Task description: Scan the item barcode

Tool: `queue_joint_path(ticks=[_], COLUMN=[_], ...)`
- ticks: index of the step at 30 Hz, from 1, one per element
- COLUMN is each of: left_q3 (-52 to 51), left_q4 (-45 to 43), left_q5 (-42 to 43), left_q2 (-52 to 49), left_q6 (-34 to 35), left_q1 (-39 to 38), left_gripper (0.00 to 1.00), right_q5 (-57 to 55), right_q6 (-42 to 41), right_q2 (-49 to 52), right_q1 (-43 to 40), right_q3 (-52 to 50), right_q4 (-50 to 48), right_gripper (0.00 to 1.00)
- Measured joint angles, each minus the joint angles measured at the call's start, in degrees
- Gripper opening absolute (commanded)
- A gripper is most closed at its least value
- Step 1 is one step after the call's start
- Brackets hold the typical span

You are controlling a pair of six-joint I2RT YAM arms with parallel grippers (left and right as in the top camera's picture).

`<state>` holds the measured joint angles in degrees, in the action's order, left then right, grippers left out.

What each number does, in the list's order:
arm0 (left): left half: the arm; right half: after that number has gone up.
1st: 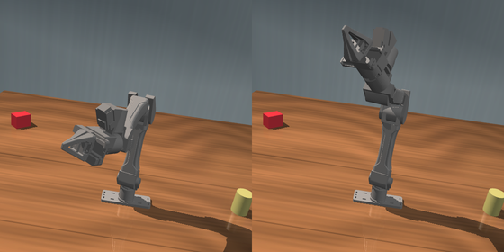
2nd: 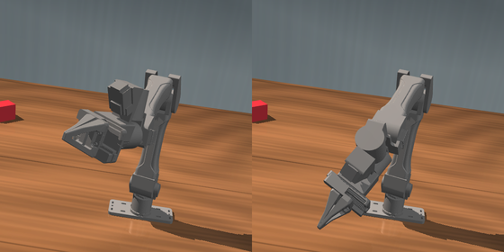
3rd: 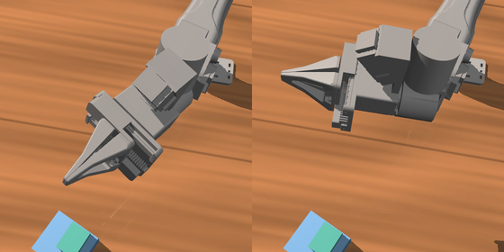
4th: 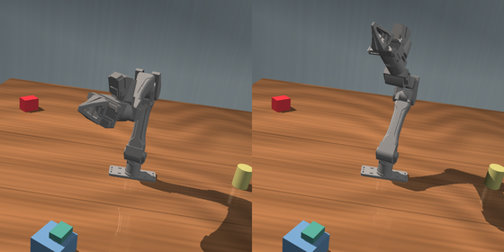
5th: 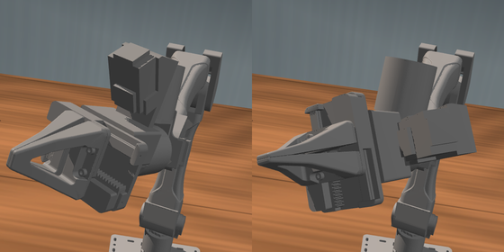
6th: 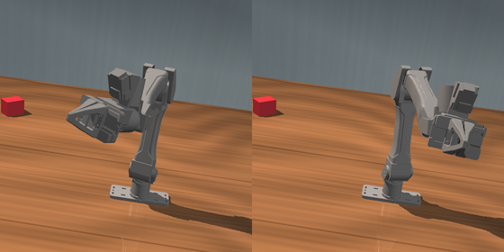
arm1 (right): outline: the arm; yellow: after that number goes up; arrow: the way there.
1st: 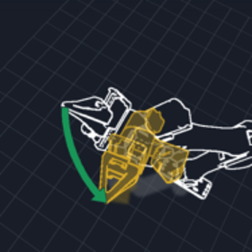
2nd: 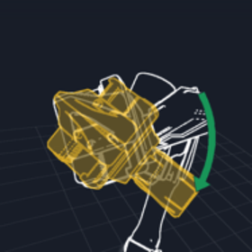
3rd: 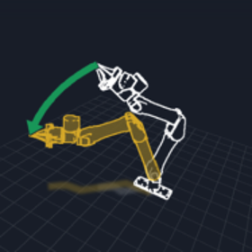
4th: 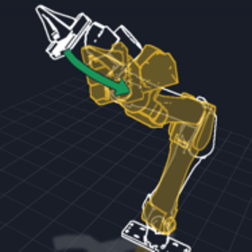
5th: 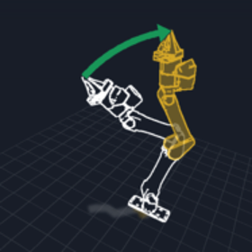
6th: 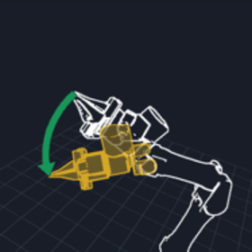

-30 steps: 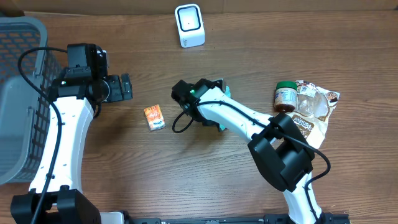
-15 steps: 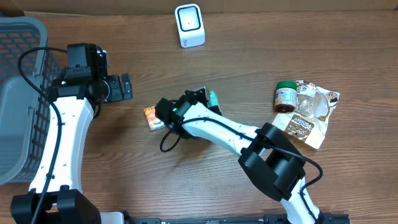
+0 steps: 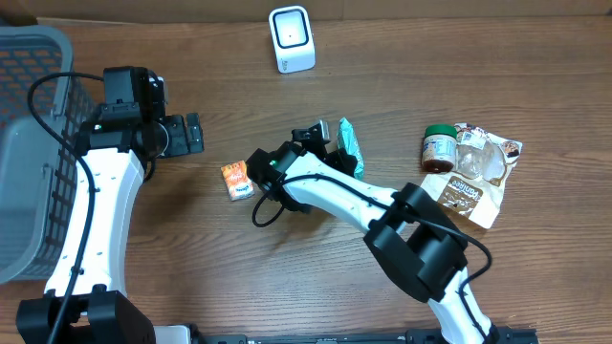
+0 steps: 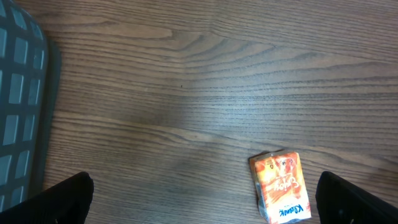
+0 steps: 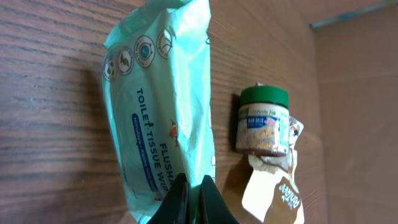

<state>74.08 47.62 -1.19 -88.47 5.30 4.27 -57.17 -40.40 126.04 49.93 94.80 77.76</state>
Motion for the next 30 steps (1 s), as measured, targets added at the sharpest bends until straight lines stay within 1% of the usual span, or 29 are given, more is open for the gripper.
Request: queue_joint_path(ticks=[4,8,10,13,14,15,16,17,18,23,30], left_q3=[0.0,0.0,0.0,0.0,0.0,0.0,0.0,0.0,0.0,0.0,0.0], left_q4=[0.0,0.0,0.0,0.0,0.0,0.0,0.0,0.0,0.0,0.0,0.0], left_q5=[0.0,0.0,0.0,0.0,0.0,0.0,0.0,0.0,0.0,0.0,0.0], left_q2=[0.0,0.0,0.0,0.0,0.0,0.0,0.0,0.0,0.0,0.0,0.0], left_q6=[0.0,0.0,0.0,0.0,0.0,0.0,0.0,0.0,0.0,0.0,0.0], left_q1=[0.0,0.0,0.0,0.0,0.0,0.0,0.0,0.0,0.0,0.0,0.0], left_gripper=[0.99,0.99,1.00,1.00,0.99,1.00,1.00,1.00,0.99,1.00,1.00], right_q5=[-3.3,-4.2,-4.1,-2.2,-0.4,1.6,3.0,4.3,5.7,8.9,20.5], right_q6=[1.6,2.8,3.2,5.0,6.5,7.8,8.9,9.3,9.9,11.7,12.2], right_q2=[3.8,6.2,6.3,6.3,6.3,6.3,6.4,6.4,6.4,5.7,3.0], right_q1=[0.0,0.3,1.1,2.8,3.8,4.8,5.4,6.2,7.0,9.6,8.7], right_q3=[0.0,-0.4,-0.4,-0.4,-0.4,-0.4,-0.4,-0.4,-0.4,0.4,3.9], right_q4=[-0.2,-0.4,-1.4,-3.4,-4.7,-5.5,-5.7,-6.0,-6.2,-5.6,-8.1], right_gripper=[0.04,0.04,0.08,0.24,0.33,0.50,0.64,0.76,0.79,0.78,0.76])
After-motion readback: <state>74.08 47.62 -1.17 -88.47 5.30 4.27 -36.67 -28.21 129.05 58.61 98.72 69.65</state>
